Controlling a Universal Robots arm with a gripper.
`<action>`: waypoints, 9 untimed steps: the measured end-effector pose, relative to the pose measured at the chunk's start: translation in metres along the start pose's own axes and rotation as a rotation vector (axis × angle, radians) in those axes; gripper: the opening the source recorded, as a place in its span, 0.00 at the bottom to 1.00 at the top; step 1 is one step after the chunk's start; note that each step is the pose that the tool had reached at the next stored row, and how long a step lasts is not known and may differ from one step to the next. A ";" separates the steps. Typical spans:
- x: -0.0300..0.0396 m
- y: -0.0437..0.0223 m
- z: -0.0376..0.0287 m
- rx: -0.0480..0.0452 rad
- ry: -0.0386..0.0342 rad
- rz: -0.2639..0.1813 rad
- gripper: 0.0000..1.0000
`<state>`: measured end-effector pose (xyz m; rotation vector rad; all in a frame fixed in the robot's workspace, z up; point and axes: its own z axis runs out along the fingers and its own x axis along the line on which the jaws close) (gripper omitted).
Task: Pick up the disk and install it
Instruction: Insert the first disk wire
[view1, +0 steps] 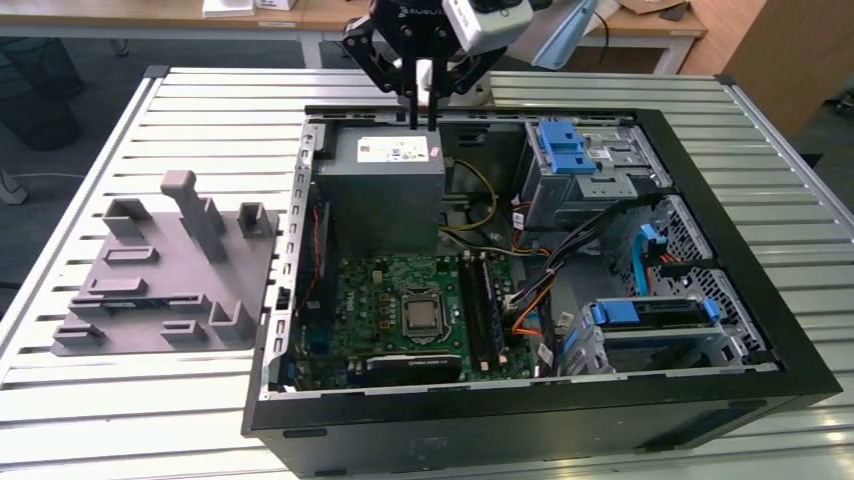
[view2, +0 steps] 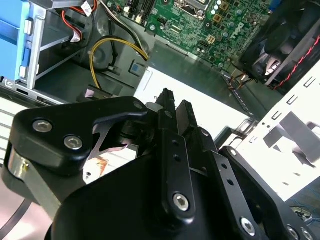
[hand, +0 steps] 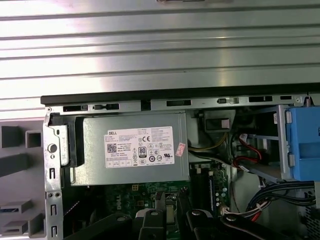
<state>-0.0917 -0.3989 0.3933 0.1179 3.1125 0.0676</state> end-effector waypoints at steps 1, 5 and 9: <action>-0.0008 0.0001 0.0000 -0.0001 0.0000 0.000 0.24; -0.0039 0.0003 0.0001 -0.0001 0.0000 0.000 0.24; -0.0068 0.0005 0.0002 0.0000 0.0000 0.000 0.24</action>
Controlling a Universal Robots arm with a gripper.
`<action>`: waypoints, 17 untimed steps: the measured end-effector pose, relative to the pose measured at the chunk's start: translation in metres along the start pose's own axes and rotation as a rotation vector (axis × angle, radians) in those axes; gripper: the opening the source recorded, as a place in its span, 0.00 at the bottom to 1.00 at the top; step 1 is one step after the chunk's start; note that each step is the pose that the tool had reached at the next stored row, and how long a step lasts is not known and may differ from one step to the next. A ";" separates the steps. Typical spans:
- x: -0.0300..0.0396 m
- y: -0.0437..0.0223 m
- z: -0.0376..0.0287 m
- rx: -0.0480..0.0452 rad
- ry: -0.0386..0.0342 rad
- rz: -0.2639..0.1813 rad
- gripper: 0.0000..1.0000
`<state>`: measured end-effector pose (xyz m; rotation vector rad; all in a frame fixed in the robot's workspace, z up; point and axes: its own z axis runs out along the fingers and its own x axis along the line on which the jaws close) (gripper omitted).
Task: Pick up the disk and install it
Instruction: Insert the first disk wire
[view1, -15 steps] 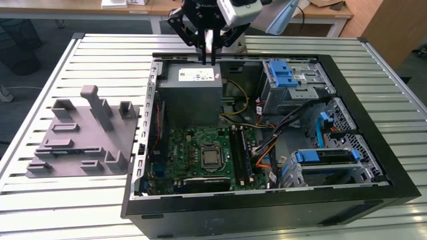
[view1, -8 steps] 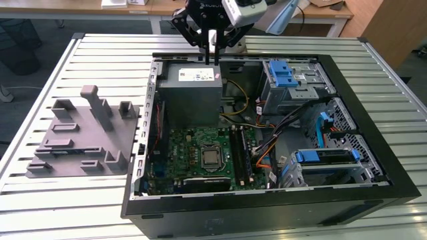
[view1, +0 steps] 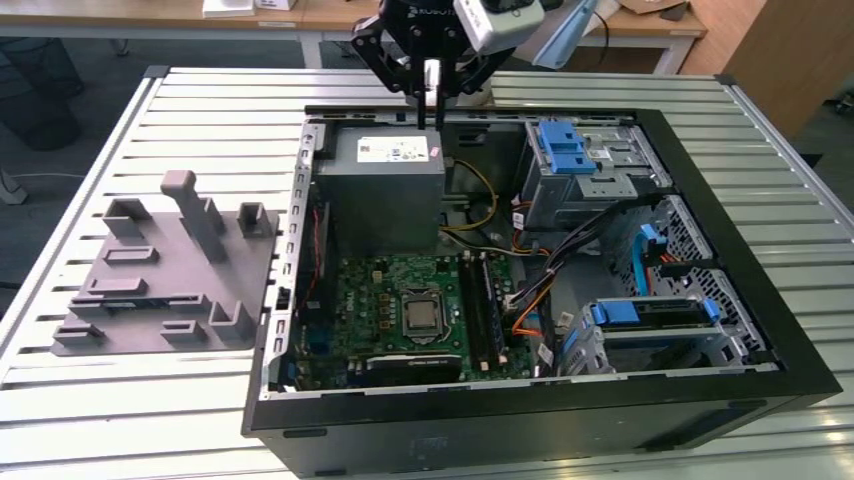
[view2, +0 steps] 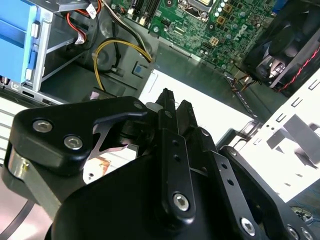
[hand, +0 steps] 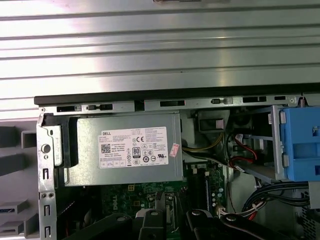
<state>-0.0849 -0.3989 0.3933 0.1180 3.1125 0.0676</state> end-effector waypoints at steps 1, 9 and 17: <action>-0.0007 0.0001 0.0000 0.0000 0.0000 0.000 0.24; -0.0064 0.0005 0.0002 0.0000 0.0000 0.000 0.24; -0.0108 0.0008 0.0003 0.0000 0.0000 0.000 0.24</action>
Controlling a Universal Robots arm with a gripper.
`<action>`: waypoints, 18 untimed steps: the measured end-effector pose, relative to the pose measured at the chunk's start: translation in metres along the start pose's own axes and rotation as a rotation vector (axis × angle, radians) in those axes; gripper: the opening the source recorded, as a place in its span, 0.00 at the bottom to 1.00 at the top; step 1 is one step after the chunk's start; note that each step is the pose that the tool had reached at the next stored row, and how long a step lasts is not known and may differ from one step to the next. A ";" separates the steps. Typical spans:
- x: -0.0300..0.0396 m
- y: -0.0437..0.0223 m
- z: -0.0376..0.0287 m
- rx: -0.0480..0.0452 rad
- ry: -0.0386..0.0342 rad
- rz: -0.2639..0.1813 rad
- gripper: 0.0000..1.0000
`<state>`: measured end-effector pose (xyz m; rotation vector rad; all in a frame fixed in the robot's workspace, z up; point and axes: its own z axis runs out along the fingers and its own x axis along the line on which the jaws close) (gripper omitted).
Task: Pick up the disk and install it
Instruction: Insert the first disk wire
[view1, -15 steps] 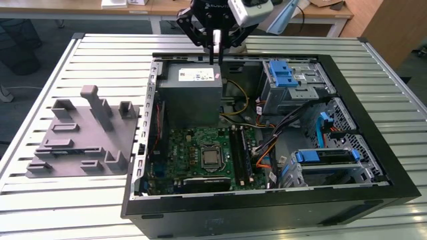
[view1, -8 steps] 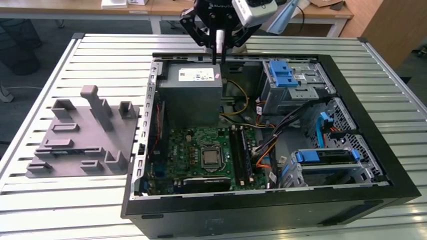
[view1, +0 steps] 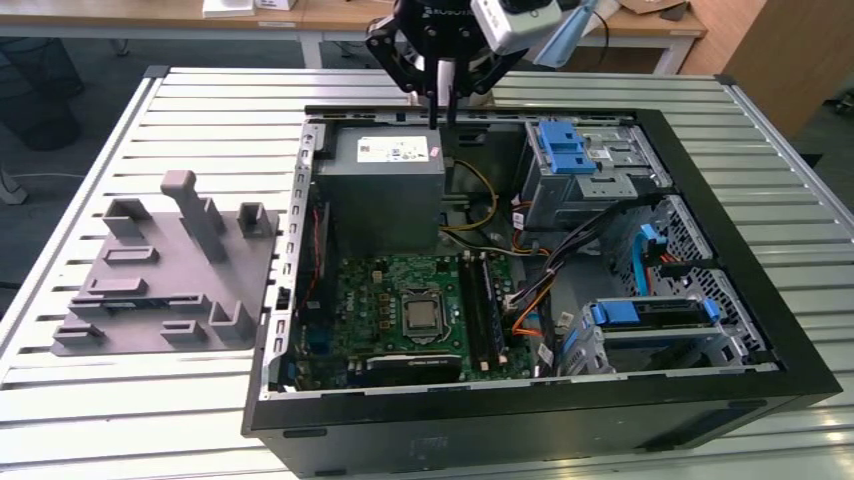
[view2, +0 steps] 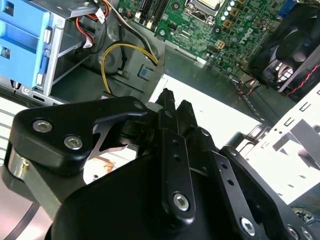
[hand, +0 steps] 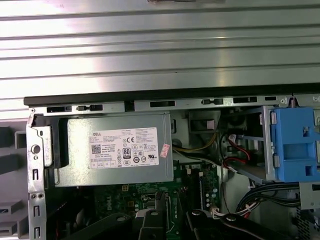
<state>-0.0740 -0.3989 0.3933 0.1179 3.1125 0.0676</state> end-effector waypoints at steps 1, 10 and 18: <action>-0.0006 0.0000 0.0000 0.0000 0.0000 0.000 0.24; -0.0051 0.0004 0.0001 0.0000 0.0000 0.000 0.24; -0.0124 0.0009 0.0004 0.0000 0.0000 0.000 0.24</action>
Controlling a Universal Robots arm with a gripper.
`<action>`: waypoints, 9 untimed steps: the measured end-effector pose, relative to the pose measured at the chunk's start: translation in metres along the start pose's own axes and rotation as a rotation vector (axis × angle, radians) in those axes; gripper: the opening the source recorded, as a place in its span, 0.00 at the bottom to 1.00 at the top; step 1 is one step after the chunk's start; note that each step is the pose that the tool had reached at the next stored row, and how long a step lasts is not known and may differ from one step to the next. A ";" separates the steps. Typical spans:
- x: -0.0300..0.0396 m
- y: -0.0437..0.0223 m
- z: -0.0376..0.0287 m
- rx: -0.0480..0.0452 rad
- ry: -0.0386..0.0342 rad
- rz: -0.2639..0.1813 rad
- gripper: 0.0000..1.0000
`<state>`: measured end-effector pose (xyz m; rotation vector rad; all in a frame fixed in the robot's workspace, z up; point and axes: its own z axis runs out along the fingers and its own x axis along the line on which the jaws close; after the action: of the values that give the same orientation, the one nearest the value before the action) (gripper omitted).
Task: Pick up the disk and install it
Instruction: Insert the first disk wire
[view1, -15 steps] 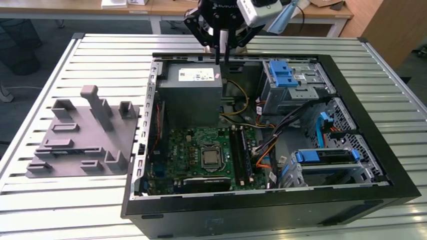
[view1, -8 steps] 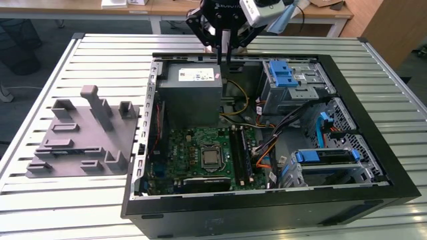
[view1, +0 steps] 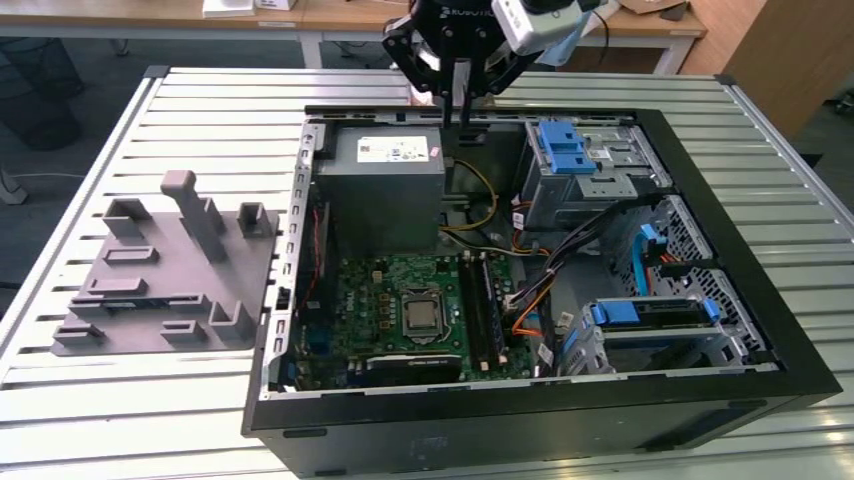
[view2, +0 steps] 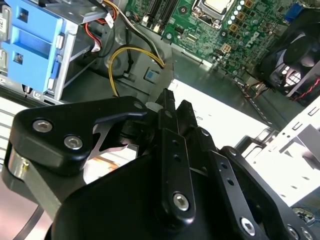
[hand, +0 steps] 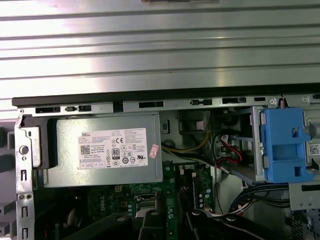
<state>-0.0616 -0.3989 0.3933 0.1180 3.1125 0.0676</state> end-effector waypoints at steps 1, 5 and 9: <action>-0.0011 0.0001 0.0000 0.0000 0.0000 0.000 0.24; -0.0061 0.0005 0.0002 0.0000 0.0000 0.000 0.24; -0.0149 0.0011 0.0005 -0.0001 -0.0001 0.000 0.24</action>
<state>-0.0467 -0.3989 0.3933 0.1178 3.1125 0.0678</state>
